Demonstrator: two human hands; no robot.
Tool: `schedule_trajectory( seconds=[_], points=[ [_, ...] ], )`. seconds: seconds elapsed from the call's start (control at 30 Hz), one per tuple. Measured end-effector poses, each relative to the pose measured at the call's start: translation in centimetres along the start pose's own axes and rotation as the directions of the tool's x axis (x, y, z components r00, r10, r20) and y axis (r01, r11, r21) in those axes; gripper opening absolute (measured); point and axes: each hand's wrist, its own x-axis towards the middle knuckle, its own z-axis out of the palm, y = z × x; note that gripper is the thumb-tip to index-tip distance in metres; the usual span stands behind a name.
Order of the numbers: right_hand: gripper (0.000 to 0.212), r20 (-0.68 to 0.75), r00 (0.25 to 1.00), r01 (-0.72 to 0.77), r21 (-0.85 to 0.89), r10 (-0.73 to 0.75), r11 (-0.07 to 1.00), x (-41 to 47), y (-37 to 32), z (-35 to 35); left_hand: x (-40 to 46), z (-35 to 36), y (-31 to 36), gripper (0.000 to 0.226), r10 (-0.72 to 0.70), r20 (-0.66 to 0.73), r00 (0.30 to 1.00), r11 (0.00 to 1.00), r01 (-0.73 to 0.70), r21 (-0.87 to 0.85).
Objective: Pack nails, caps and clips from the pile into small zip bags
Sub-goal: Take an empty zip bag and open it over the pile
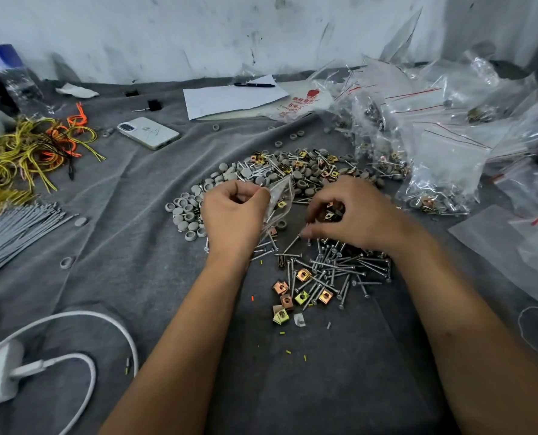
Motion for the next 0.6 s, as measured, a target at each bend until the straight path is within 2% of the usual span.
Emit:
schedule_trajectory(
  seconds=[0.1, 0.23, 0.3, 0.37, 0.43, 0.6],
  points=[
    [0.038, 0.156, 0.987, -0.014, -0.044, 0.021, 0.999, 0.1, 0.4, -0.3, -0.1, 0.1, 0.0, 0.009, 0.035, 0.009, 0.999, 0.999, -0.035, 0.033],
    [0.019, 0.186, 0.983, 0.01, -0.046, -0.001, 0.999, 0.2, 0.1, -0.1, -0.3, 0.3, 0.1, 0.006, 0.08, 0.026, 0.996, 0.991, -0.083, 0.107],
    [0.015, 0.106, 0.994, 0.026, 0.027, -0.029, 0.999, 0.2, -0.3, 0.0, -0.3, 0.3, 0.1, 0.007, 0.094, 0.036, 0.995, 0.987, -0.098, 0.127],
    [0.012, -0.07, 0.996, 0.067, 0.192, -0.054, 0.979, 0.3, -0.6, 0.1, -0.2, 0.4, 0.0, 0.008, 0.103, 0.052, 0.993, 0.985, -0.109, 0.135],
    [0.012, -0.181, 0.982, 0.111, 0.286, -0.06, 0.952, 0.4, -0.9, 0.2, -0.2, 0.5, 0.0, 0.01, 0.114, 0.067, 0.991, 0.982, -0.122, 0.143],
    [0.022, -0.223, 0.971, 0.145, 0.235, -0.092, 0.961, 0.4, -1.8, 1.2, 0.0, 0.6, -0.3, 0.009, 0.078, 0.104, 0.992, 0.992, -0.088, 0.095]
  ],
)
